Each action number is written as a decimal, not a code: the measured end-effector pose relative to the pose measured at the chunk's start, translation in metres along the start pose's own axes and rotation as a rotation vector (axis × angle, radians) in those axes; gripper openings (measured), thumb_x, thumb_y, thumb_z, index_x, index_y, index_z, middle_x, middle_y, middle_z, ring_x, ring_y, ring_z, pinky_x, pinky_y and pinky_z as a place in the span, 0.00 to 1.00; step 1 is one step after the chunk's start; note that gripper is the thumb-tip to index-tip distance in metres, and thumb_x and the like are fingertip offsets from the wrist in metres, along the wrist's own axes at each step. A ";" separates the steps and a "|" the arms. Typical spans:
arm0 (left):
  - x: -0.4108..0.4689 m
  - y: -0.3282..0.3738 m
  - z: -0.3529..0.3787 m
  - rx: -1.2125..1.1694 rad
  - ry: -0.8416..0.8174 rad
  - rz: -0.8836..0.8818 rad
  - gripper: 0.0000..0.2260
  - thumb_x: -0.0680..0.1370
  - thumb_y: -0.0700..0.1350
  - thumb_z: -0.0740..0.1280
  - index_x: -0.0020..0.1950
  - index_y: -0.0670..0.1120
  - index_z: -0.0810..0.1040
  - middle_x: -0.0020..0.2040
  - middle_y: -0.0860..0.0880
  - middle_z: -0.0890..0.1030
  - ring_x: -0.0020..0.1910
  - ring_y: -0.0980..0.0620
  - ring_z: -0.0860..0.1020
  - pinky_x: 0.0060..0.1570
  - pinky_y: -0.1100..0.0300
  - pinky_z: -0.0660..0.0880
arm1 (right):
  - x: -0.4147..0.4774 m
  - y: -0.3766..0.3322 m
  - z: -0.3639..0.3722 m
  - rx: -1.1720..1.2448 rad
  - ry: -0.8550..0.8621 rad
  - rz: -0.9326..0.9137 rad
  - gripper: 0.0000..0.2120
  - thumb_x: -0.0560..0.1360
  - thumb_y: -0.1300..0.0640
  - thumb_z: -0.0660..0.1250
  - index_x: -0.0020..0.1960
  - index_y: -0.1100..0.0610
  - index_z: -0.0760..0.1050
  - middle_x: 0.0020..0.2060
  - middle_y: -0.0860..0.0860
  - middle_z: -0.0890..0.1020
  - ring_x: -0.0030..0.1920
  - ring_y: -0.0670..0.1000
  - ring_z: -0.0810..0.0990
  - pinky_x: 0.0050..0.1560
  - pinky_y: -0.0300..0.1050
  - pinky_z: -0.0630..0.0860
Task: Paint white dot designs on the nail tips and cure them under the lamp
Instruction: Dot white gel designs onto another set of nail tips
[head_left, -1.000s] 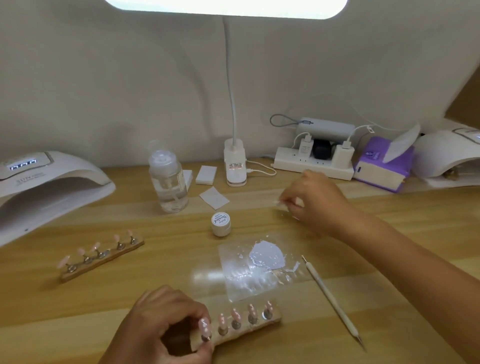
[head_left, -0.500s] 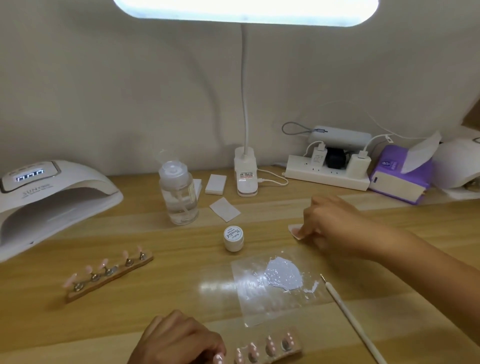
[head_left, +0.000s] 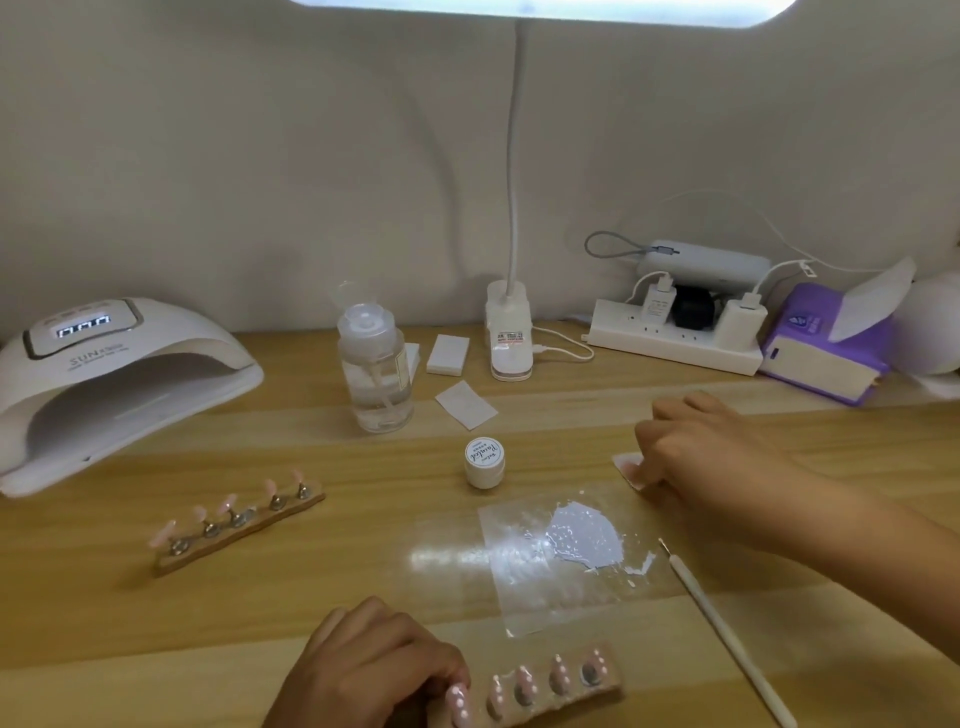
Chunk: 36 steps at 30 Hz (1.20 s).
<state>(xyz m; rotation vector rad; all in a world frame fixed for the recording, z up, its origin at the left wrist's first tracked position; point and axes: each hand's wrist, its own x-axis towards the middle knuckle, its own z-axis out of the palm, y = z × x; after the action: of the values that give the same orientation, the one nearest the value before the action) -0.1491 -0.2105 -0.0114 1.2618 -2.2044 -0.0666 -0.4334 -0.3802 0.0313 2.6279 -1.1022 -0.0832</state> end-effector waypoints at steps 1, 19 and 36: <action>0.000 0.000 0.000 -0.007 0.007 -0.008 0.08 0.74 0.54 0.65 0.37 0.59 0.81 0.34 0.62 0.76 0.36 0.62 0.74 0.41 0.66 0.71 | 0.008 0.001 -0.001 -0.027 -0.002 0.018 0.16 0.83 0.45 0.58 0.50 0.46 0.84 0.35 0.41 0.68 0.43 0.48 0.61 0.44 0.44 0.52; 0.000 0.002 -0.003 -0.061 -0.056 -0.017 0.11 0.73 0.58 0.63 0.38 0.57 0.82 0.34 0.60 0.77 0.37 0.62 0.73 0.41 0.68 0.69 | 0.059 0.015 0.000 0.158 -0.050 0.209 0.12 0.82 0.44 0.60 0.58 0.40 0.82 0.45 0.41 0.76 0.53 0.49 0.72 0.52 0.44 0.62; 0.001 0.005 -0.040 -0.372 -0.013 -0.281 0.06 0.61 0.49 0.72 0.36 0.51 0.83 0.37 0.57 0.82 0.38 0.59 0.79 0.36 0.65 0.75 | -0.040 -0.048 -0.055 0.504 0.423 0.118 0.14 0.74 0.61 0.66 0.55 0.49 0.85 0.38 0.42 0.77 0.41 0.50 0.73 0.46 0.50 0.68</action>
<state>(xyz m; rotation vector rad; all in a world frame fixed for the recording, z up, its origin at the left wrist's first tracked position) -0.1332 -0.1988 0.0237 1.3423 -1.8951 -0.5696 -0.4194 -0.3066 0.0678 2.7820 -1.2354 0.8373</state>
